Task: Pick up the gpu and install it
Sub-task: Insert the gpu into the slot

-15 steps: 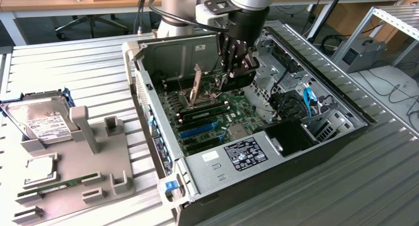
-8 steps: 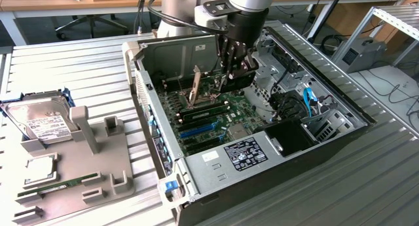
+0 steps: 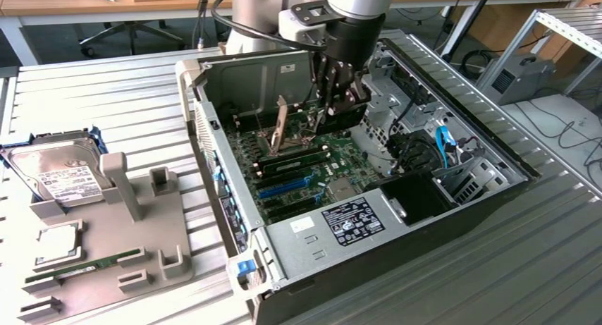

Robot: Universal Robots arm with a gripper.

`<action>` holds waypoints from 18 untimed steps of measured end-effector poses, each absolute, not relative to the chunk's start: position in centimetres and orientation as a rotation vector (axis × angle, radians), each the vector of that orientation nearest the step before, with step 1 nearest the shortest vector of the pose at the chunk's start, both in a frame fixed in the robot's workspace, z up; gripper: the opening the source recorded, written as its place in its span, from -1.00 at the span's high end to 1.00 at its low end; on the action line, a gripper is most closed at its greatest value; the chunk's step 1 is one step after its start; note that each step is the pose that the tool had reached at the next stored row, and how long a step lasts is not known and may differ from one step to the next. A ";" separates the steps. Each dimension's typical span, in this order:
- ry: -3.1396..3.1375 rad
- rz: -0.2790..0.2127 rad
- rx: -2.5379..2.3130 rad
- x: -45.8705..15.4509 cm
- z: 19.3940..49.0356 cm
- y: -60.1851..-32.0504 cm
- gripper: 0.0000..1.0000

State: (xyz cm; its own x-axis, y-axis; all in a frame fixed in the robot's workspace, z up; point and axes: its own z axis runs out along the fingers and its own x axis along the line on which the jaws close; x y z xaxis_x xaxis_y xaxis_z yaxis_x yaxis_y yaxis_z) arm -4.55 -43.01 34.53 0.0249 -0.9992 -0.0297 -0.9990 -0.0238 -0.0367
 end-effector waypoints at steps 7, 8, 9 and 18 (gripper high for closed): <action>2.161 -0.007 -2.215 -4.8 34.4 -43.2 0.48; 2.161 -0.007 -2.215 -4.8 34.4 -43.2 0.48; 2.161 -0.007 -2.215 -4.8 34.4 -43.3 0.48; 2.161 -0.007 -2.215 -5.0 34.2 -43.5 0.48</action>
